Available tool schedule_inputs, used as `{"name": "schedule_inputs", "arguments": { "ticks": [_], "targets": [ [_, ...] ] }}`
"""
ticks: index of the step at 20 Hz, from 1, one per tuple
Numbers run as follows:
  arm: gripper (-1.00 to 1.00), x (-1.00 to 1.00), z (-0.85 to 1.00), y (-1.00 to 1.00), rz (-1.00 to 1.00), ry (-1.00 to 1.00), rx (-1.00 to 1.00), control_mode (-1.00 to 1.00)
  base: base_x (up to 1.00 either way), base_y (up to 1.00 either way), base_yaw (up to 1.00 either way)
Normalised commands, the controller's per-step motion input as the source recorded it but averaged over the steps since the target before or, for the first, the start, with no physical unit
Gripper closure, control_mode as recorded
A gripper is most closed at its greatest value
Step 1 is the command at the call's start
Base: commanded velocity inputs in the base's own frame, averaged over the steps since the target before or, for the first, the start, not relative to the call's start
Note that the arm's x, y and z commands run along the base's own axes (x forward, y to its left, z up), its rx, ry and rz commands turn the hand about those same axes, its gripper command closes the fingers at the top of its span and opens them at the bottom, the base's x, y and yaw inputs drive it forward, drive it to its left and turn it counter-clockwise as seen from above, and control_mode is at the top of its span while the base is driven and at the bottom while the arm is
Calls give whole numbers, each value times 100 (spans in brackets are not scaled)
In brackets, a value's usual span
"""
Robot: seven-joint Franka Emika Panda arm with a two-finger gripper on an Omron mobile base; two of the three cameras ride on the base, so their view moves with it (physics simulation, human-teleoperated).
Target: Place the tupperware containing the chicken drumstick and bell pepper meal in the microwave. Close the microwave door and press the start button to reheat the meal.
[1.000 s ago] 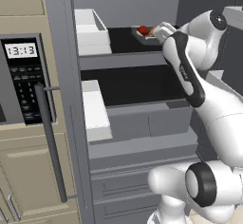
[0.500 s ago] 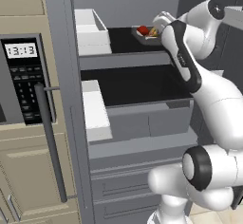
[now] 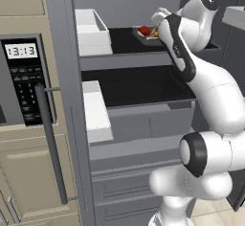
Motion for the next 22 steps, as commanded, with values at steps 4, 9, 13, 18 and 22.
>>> {"name": "schedule_inputs", "arguments": {
  "ticks": [4,9,13,18,22],
  "targets": [
    [-100,27,0,0,-3,5,0,-100,0,0,0],
    [-100,29,-8,0,-3,5,0,-100,0,0,0],
    [-100,39,-18,-5,-5,9,0,-100,0,0,0],
    [-100,49,-13,-3,-5,11,0,-100,0,0,0],
    [-100,52,-1,-2,-7,11,0,-100,0,0,0]
  ]
}}
